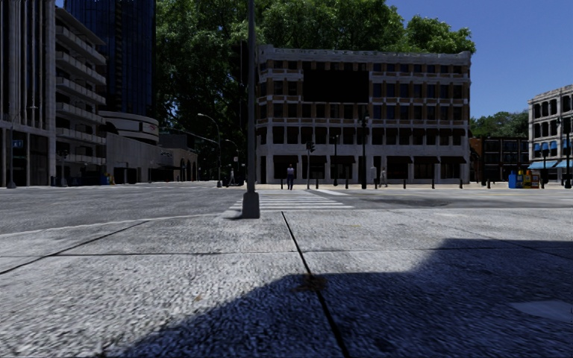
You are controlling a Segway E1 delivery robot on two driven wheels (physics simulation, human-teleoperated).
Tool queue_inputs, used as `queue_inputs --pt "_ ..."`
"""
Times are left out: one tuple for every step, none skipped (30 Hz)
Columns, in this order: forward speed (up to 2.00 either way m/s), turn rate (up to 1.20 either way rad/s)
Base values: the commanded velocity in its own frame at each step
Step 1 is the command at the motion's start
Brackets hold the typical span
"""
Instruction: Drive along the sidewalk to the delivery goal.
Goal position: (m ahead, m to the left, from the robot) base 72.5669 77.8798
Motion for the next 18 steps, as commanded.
queue_inputs --pt "2.00 0.00" --pt "2.00 0.00" --pt "2.00 0.00" --pt "2.00 0.00" --pt "2.00 0.00" --pt "2.00 0.00" --pt "2.00 0.00" --pt "2.00 0.00" --pt "2.00 0.00" --pt "2.00 0.00" --pt "2.00 0.00" --pt "2.00 -0.08" --pt "2.00 -0.12" --pt "2.00 -0.13" --pt "2.00 -0.13" --pt "2.00 -0.14" --pt "2.00 -0.14" --pt "2.00 0.00"
